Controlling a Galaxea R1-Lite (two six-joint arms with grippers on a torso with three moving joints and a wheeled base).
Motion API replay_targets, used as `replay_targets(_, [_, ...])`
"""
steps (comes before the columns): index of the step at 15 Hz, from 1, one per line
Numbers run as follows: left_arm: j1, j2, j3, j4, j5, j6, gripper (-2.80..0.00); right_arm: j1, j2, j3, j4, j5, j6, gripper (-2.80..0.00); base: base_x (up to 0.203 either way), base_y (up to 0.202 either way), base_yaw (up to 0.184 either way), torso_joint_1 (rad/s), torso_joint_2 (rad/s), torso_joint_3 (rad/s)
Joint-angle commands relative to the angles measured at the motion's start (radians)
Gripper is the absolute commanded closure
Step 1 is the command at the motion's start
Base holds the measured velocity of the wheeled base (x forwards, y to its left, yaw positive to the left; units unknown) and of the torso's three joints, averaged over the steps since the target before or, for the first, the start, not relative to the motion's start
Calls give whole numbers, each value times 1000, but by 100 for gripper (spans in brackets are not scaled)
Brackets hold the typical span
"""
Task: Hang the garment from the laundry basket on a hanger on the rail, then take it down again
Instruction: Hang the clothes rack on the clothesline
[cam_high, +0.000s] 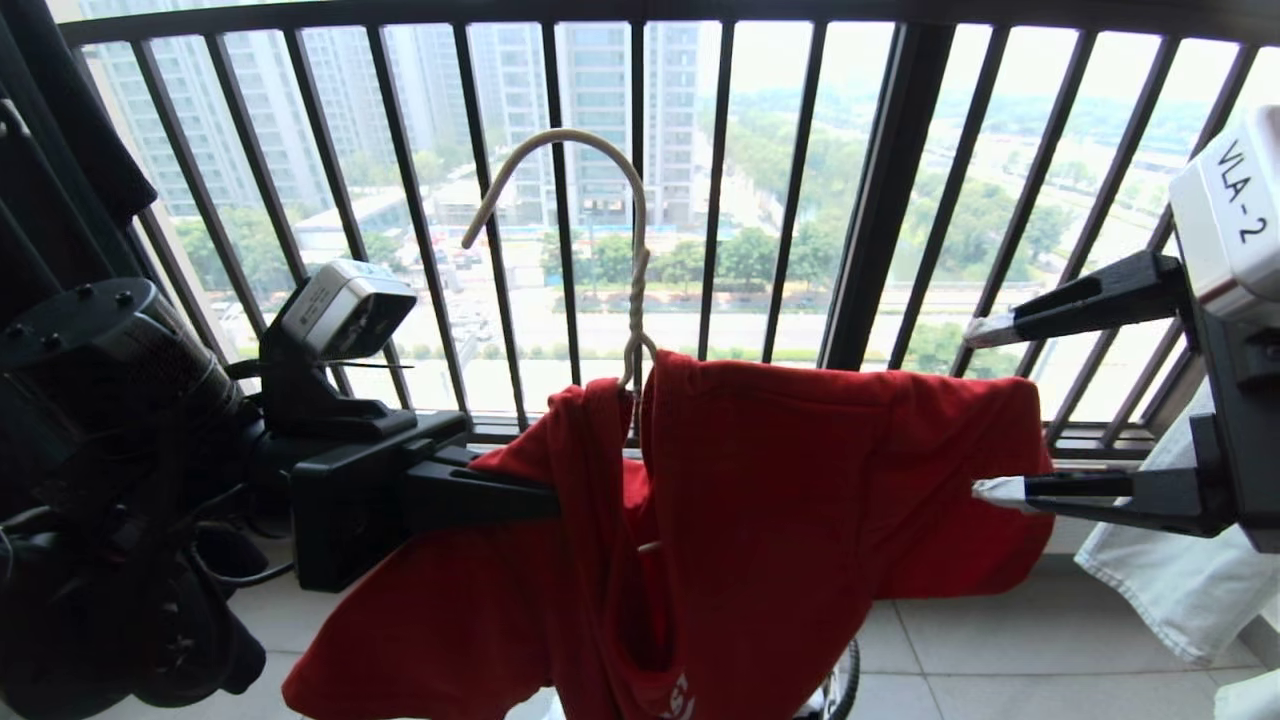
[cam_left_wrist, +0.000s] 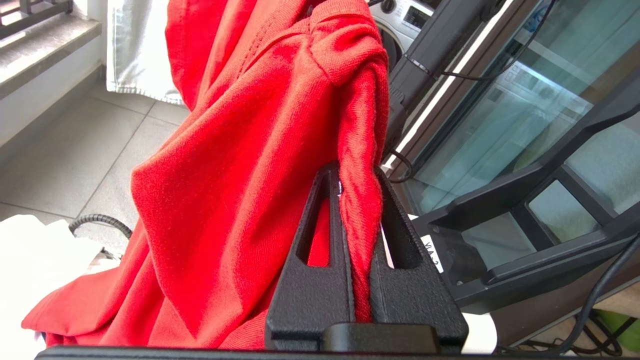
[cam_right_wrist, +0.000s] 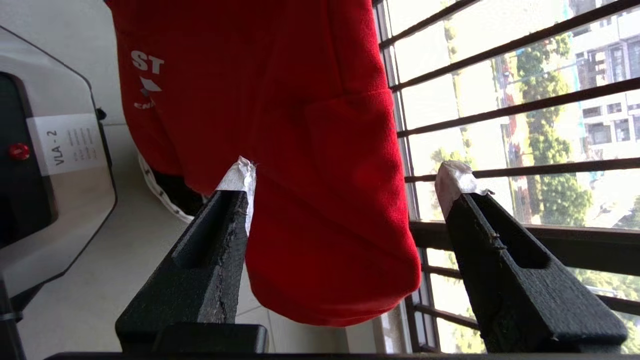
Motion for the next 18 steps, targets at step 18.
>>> replay_targets(18, [25, -104, 0, -7, -6, -3, 0, 172, 249, -196, 2, 59, 56, -280, 0, 0, 0, 0, 0, 0])
